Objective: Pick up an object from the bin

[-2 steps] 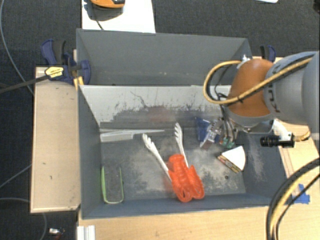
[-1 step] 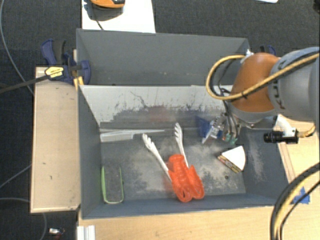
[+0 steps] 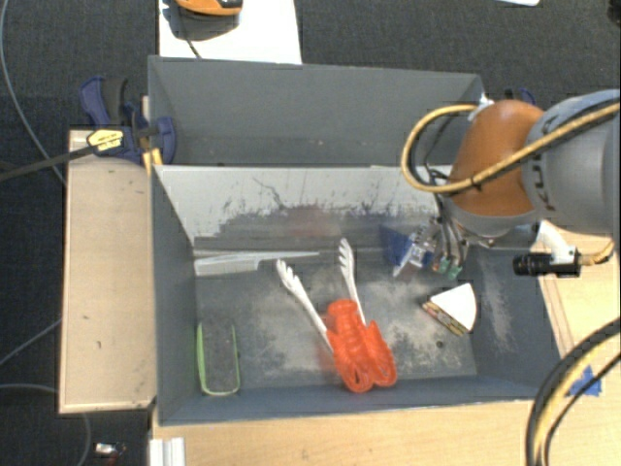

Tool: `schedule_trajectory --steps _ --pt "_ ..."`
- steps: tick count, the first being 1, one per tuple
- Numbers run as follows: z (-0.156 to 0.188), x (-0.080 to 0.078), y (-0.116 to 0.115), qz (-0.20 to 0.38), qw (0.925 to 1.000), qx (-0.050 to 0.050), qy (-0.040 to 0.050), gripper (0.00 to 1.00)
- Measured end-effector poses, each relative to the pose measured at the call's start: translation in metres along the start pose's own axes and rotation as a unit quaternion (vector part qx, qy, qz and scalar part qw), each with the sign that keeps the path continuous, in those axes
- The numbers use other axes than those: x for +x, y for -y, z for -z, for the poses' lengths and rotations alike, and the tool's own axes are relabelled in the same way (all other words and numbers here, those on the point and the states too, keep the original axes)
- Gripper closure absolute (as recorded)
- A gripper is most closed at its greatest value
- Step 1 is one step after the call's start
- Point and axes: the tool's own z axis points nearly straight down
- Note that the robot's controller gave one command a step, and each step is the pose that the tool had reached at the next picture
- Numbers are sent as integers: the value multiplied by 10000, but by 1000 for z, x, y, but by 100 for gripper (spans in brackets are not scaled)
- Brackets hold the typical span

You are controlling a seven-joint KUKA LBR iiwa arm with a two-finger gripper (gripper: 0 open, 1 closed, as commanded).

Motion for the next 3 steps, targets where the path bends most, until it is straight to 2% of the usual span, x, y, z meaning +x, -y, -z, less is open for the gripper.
schedule_trajectory --steps 1,2,3 --pt "12 0 0 9 10000 2 -10 100" --pt "53 0 0 37 10000 5 -14 100" --pt "69 -2 0 51 10000 -7 18 100"
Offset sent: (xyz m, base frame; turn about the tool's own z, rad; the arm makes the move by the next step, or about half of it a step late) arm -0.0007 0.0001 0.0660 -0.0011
